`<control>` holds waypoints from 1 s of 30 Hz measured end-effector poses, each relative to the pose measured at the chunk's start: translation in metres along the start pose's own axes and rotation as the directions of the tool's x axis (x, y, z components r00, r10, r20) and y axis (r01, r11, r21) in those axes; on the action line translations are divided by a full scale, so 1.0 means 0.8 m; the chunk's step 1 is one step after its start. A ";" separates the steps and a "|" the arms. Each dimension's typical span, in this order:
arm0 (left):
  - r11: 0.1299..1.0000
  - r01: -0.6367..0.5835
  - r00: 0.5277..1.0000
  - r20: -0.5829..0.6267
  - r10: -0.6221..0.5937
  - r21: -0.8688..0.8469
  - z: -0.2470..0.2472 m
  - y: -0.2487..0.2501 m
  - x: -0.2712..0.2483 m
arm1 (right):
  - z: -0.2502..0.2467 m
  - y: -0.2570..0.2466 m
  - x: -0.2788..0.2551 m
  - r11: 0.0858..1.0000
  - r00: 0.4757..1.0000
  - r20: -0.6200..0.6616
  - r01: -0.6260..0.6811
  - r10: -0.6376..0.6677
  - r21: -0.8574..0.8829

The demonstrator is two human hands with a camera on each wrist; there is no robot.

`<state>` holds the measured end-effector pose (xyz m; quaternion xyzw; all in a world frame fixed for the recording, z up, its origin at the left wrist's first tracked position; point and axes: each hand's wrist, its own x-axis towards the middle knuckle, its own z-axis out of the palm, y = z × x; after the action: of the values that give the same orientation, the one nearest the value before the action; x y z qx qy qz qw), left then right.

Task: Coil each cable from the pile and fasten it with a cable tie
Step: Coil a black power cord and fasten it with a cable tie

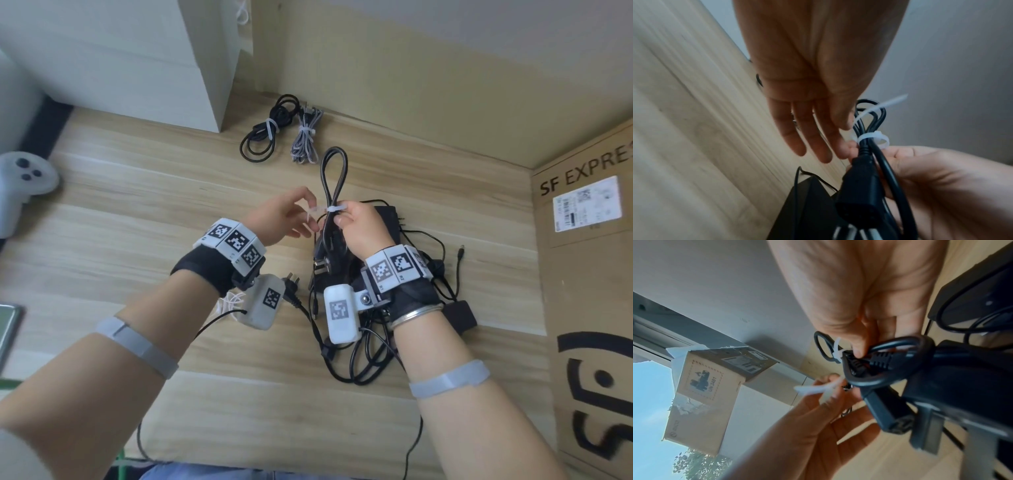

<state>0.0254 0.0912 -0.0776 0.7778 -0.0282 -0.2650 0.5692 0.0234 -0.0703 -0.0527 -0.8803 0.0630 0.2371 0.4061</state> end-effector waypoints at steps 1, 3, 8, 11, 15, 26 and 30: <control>0.998 -0.040 0.999 -0.011 0.040 -0.047 0.001 -0.001 0.000 | 0.001 0.002 0.000 1.000 1.000 -0.002 0.002 -0.002 0.004; 0.989 -0.113 0.993 0.002 0.114 -0.098 0.001 -0.002 0.001 | 0.002 0.007 0.000 1.000 1.000 -0.003 0.003 -0.003 0.027; 0.974 -0.199 0.976 0.065 0.207 -0.113 0.005 -0.003 0.001 | -0.001 0.011 -0.005 1.000 1.000 0.004 0.001 -0.001 0.027; 0.967 -0.236 0.971 0.014 0.238 -0.101 0.009 -0.003 0.002 | -0.001 0.013 -0.007 1.000 1.000 0.016 -0.012 0.012 0.025; 0.974 -0.222 0.972 -0.091 0.219 -0.032 0.011 -0.002 0.007 | 0.003 0.018 -0.007 0.999 0.999 0.026 -0.031 0.030 0.015; 0.966 -0.179 0.973 -0.112 0.202 0.187 0.017 0.005 0.011 | 0.003 0.033 -0.010 0.999 0.999 0.045 -0.020 0.021 -0.030; 0.931 -0.183 0.959 -0.151 0.240 0.315 0.016 0.004 0.011 | 0.000 0.034 -0.010 0.999 0.998 0.046 -0.032 0.033 -0.038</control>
<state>0.0281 0.0756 -0.0813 0.8684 -0.0980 -0.1204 0.4709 0.0078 -0.0892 -0.0675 -0.8807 0.0634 0.2654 0.3872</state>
